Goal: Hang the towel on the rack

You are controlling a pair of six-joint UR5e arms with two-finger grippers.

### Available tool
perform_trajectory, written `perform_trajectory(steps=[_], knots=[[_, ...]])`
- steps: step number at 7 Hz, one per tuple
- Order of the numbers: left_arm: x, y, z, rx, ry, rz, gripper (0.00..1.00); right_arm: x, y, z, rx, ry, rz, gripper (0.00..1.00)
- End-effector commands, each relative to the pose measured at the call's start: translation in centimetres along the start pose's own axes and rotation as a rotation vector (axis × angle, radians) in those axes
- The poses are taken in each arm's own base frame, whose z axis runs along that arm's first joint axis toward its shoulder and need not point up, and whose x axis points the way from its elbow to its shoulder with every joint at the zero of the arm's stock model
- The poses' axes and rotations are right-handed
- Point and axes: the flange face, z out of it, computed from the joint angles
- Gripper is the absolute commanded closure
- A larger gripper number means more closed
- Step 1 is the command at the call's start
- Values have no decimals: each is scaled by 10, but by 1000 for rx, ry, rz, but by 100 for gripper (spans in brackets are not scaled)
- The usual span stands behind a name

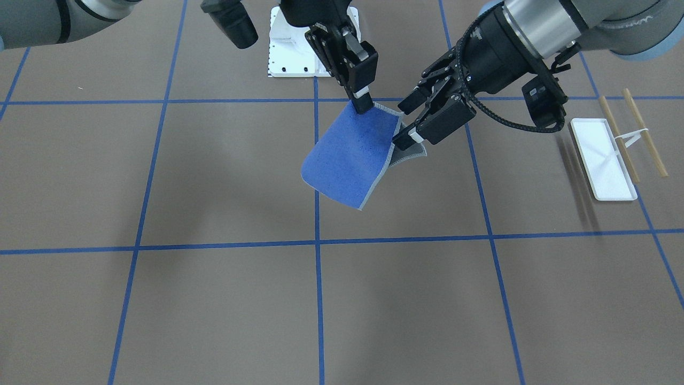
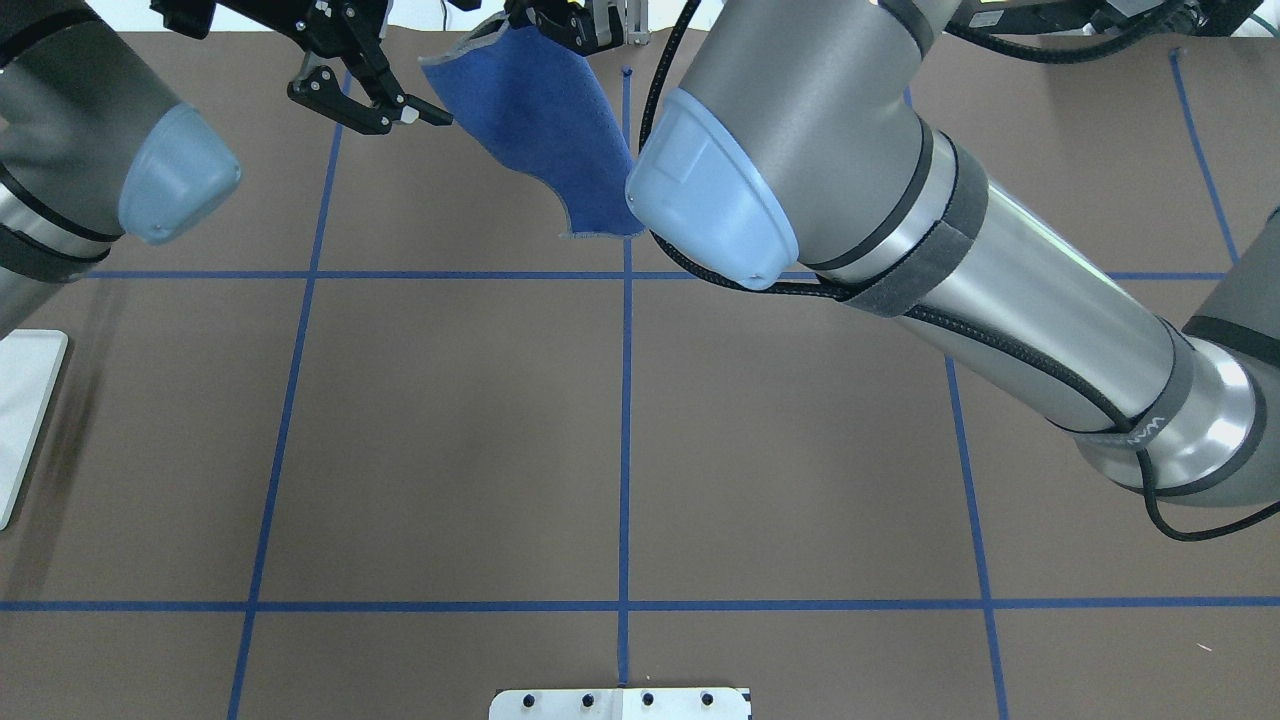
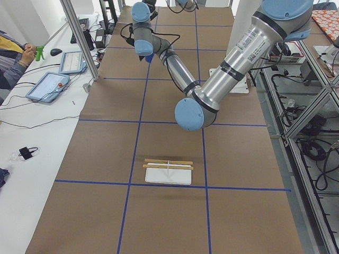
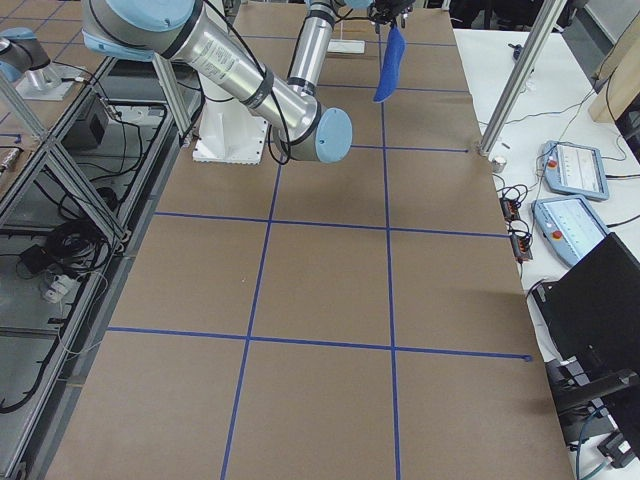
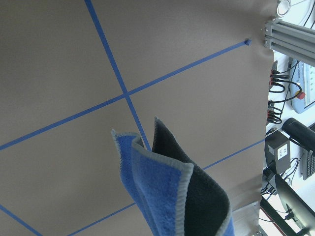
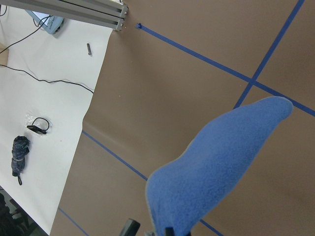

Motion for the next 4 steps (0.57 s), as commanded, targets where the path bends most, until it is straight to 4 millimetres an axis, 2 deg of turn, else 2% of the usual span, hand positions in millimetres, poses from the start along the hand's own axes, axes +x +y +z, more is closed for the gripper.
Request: perform_trajectory(steps=[1, 2, 3, 4], knots=[[-1, 3, 0, -4, 4, -12, 40, 2, 3, 2, -4, 4, -2, 100], [-3, 5, 2, -9, 0, -12, 49, 1, 4, 1, -5, 3, -3, 100], [-5, 8, 5, -14, -6, -11, 67, 1, 4, 2, -4, 4, -4, 100], [-6, 8, 5, -14, -6, -11, 93, 1, 4, 1, -5, 3, -3, 100]])
